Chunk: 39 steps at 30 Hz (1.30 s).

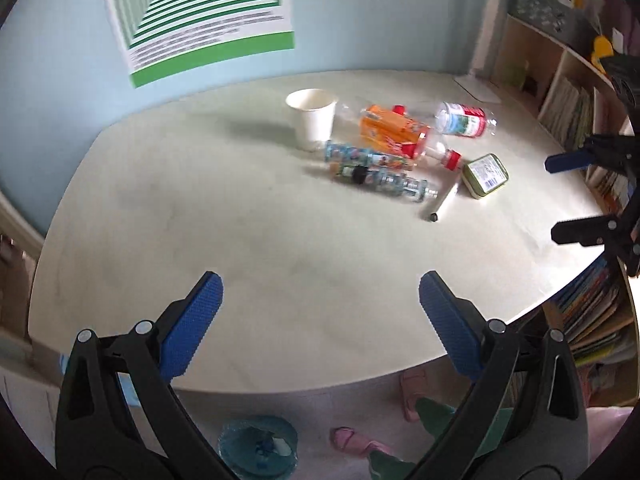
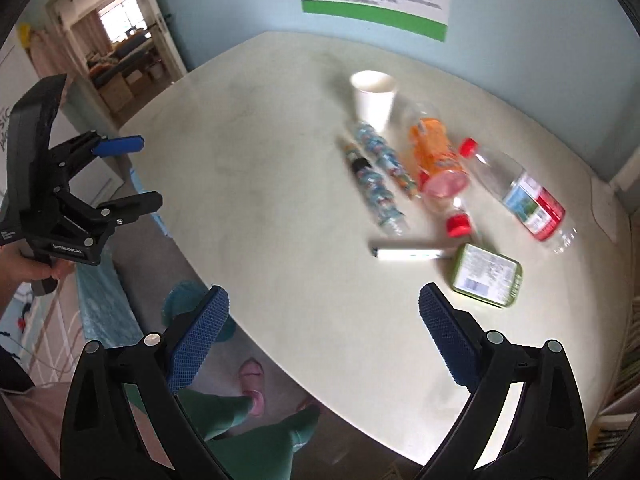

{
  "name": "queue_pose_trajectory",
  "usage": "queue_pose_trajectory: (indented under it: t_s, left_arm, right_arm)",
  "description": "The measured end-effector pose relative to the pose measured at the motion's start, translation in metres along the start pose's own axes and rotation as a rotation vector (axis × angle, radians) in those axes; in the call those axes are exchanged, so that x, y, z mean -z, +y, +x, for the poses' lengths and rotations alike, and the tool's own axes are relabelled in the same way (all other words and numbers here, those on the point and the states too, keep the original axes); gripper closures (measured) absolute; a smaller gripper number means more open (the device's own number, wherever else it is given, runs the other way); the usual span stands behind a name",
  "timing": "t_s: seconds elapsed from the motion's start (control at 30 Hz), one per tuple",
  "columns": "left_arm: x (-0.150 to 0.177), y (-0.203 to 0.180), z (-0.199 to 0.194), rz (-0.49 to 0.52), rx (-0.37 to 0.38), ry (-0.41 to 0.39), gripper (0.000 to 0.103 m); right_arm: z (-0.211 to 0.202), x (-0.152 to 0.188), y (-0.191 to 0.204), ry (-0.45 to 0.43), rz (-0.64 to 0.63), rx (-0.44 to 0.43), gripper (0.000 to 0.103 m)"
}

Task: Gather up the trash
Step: 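Return both tools to the table toward the green tin and white marker, then grasp the green tin with the right tool while the left tool grasps the white marker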

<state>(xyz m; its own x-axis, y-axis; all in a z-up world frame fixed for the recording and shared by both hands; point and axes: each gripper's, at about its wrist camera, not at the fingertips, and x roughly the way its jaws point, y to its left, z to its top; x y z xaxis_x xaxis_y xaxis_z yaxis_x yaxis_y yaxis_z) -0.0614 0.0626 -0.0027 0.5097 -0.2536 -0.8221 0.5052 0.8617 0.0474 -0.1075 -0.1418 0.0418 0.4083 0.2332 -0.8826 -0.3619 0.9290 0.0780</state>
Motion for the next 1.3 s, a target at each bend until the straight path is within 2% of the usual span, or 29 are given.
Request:
queue_pose_trajectory:
  t_s: [0.23, 0.3, 0.4, 0.53, 0.67, 0.8, 0.93, 1.0, 1.03, 1.07, 1.13, 1.23, 1.3]
  left_arm:
    - [-0.049, -0.077, 0.06, 0.227, 0.066, 0.044, 0.007]
    - [-0.056, -0.094, 0.076, 0.28, 0.081, 0.055, 0.007]
    - [-0.064, -0.115, 0.1, 0.328, 0.114, 0.087, 0.007]
    - [-0.069, -0.143, 0.121, 0.413, 0.193, 0.096, 0.016]
    - [-0.073, -0.165, 0.147, 0.509, 0.228, 0.132, 0.026]
    - [-0.077, -0.17, 0.169, 0.532, 0.254, 0.153, 0.03]
    - [-0.076, -0.175, 0.191, 0.579, 0.228, 0.207, 0.037]
    - [-0.076, -0.178, 0.2, 0.597, 0.217, 0.225, 0.04]
    - [-0.076, -0.18, 0.203, 0.601, 0.226, 0.235, 0.041]
    - [-0.078, -0.18, 0.204, 0.595, 0.247, 0.233, 0.042]
    - [-0.082, -0.18, 0.208, 0.575, 0.261, 0.247, 0.044]
    - [-0.089, -0.178, 0.215, 0.527, 0.308, 0.273, 0.049]
    - [-0.093, -0.175, 0.217, 0.495, 0.325, 0.279, 0.059]
  right_arm:
    - [0.003, 0.03, -0.092, 0.024, -0.082, 0.0, 0.008]
    - [0.007, 0.034, -0.108, 0.027, -0.116, 0.02, 0.008]
    - [0.021, 0.034, -0.129, 0.025, -0.205, -0.004, 0.008]
    - [0.043, 0.029, -0.141, 0.025, -0.385, 0.002, 0.008]
    - [0.066, 0.023, -0.151, 0.042, -0.498, -0.069, 0.009]
    - [0.092, 0.018, -0.157, 0.075, -0.581, -0.121, 0.009]
    - [0.109, 0.016, -0.158, 0.083, -0.642, -0.125, 0.01]
    - [0.116, 0.016, -0.159, 0.084, -0.656, -0.124, 0.016]
    - [0.121, 0.016, -0.16, 0.095, -0.665, -0.126, 0.026]
    - [0.127, 0.016, -0.16, 0.105, -0.676, -0.12, 0.03]
    - [0.137, 0.015, -0.163, 0.139, -0.678, -0.136, 0.033]
    - [0.138, 0.012, -0.167, 0.137, -0.666, -0.169, 0.033]
    - [0.137, 0.012, -0.167, 0.13, -0.677, -0.176, 0.037]
